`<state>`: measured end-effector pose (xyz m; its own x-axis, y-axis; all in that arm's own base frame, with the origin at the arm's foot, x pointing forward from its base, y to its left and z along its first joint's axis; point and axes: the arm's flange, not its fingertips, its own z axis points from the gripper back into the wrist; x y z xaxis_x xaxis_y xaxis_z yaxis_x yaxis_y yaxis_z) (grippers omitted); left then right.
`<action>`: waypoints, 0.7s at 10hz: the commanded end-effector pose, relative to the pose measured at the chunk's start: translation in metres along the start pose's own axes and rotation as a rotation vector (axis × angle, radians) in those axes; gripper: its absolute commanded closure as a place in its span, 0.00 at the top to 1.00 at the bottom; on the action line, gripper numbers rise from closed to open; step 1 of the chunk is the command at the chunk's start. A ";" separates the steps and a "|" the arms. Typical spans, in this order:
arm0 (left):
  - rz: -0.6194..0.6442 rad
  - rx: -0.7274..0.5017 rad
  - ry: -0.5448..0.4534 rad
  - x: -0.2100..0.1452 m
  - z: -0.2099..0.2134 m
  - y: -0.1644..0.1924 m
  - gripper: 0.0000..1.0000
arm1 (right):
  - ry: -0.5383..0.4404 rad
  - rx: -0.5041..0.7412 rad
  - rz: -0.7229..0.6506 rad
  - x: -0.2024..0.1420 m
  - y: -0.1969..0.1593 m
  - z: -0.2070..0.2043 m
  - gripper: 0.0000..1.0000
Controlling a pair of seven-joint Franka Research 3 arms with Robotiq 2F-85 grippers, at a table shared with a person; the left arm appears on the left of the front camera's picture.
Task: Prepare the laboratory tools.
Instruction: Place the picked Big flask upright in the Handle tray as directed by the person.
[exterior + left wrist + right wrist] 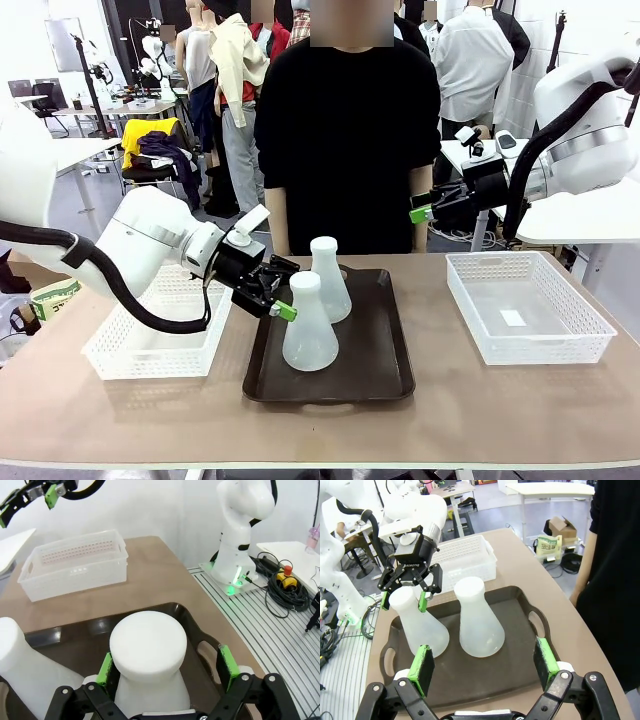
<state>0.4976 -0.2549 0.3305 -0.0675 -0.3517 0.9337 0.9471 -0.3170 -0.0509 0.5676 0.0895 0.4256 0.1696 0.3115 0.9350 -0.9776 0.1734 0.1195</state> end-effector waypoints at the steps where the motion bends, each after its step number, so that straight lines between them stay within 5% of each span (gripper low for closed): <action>1: -0.016 0.001 -0.016 0.001 -0.001 0.001 1.00 | 0.004 0.002 -0.005 0.000 0.000 0.000 1.00; 7: -0.016 0.001 -0.016 0.001 -0.001 0.001 1.00 | 0.004 0.002 -0.005 0.000 0.000 0.000 1.00</action>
<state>0.4970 -0.2565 0.3308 -0.0697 -0.3501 0.9341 0.9460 -0.3203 -0.0494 0.5676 0.0895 0.4256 0.1695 0.3115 0.9350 -0.9776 0.1734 0.1195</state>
